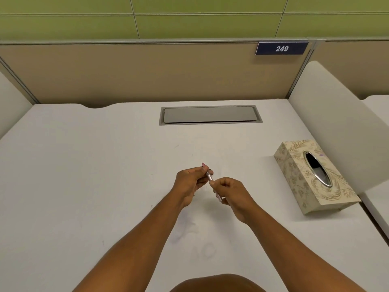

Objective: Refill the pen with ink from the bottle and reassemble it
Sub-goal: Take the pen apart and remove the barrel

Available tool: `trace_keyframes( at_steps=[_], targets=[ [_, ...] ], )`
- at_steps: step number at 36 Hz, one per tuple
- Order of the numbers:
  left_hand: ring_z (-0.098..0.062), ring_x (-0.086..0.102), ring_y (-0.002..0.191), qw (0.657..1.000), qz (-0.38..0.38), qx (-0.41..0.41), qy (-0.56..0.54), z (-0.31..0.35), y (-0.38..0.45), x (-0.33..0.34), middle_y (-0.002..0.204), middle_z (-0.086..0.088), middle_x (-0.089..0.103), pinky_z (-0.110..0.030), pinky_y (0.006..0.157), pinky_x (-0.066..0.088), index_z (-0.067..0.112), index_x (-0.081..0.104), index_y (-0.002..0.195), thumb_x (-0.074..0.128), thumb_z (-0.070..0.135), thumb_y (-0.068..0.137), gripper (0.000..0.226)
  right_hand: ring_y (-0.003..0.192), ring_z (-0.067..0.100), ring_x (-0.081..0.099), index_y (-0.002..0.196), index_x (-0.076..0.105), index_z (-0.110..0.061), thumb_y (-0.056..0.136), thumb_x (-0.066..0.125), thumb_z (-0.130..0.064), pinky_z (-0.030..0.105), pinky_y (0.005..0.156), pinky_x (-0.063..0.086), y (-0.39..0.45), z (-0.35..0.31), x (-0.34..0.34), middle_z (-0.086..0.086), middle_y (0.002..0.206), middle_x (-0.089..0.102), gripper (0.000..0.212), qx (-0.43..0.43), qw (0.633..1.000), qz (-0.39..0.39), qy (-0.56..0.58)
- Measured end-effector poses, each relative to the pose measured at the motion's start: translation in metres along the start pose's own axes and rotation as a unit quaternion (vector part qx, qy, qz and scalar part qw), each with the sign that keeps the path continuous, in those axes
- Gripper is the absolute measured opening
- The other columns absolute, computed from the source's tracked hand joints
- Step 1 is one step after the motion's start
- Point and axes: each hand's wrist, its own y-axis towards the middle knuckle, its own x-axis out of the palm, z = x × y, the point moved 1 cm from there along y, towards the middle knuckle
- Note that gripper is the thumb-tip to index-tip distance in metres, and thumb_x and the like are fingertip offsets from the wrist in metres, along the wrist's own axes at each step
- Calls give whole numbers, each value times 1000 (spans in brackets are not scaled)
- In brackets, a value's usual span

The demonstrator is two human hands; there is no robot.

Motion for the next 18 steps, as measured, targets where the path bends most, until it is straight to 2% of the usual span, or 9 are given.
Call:
trace_keyframes(
  at_steps=[2, 5, 8, 12, 15, 18],
  targets=[
    [-29, 71, 108, 1000, -8, -2, 3, 0, 0, -1, 107, -16, 77, -29, 91, 56, -2, 75, 105, 66, 17, 95, 23, 74, 18, 51, 84, 64, -14, 87, 72, -42, 31, 70, 43, -1, 1, 1, 0, 75, 60, 29, 3, 1000, 3, 9],
    [-29, 71, 106, 1000, -14, -5, 3, -3, 0, -4, 108, -17, 76, -30, 93, 55, -3, 75, 106, 67, 16, 94, 24, 77, 16, 59, 96, 71, -14, 92, 61, -50, 33, 77, 47, -2, 2, 2, 0, 85, 72, 38, 31, 999, -2, 15],
    [-26, 73, 98, 1000, -14, -4, 7, -5, 0, -6, 108, -17, 76, -30, 91, 56, -5, 74, 105, 68, 15, 93, 25, 78, 16, 61, 101, 75, -14, 100, 52, -40, 33, 79, 47, -3, 3, 4, 2, 89, 75, 35, 40, 999, -9, 20],
    [-20, 72, 88, 1000, -21, -3, 11, -6, 0, -6, 104, -16, 74, -28, 86, 57, -6, 74, 106, 67, 14, 94, 25, 78, 16, 58, 94, 74, -11, 95, 59, -26, 31, 75, 45, -6, 4, 6, 1, 84, 70, 21, 30, 999, -2, 13],
    [-19, 73, 90, 999, -30, -4, 10, -5, -1, -7, 108, -16, 75, -26, 84, 57, -5, 74, 107, 67, 15, 94, 25, 79, 17, 56, 88, 69, -14, 90, 69, -31, 32, 74, 43, -6, 5, 5, 1, 86, 68, 16, 25, 999, 3, 20],
    [-18, 73, 88, 999, -33, -7, 13, -4, -3, -8, 105, -14, 75, -25, 83, 57, -5, 73, 109, 67, 16, 94, 26, 79, 17, 58, 92, 68, -13, 86, 73, -35, 33, 75, 43, -8, 4, 4, 1, 90, 74, 24, 25, 999, 0, 28]
  ],
)
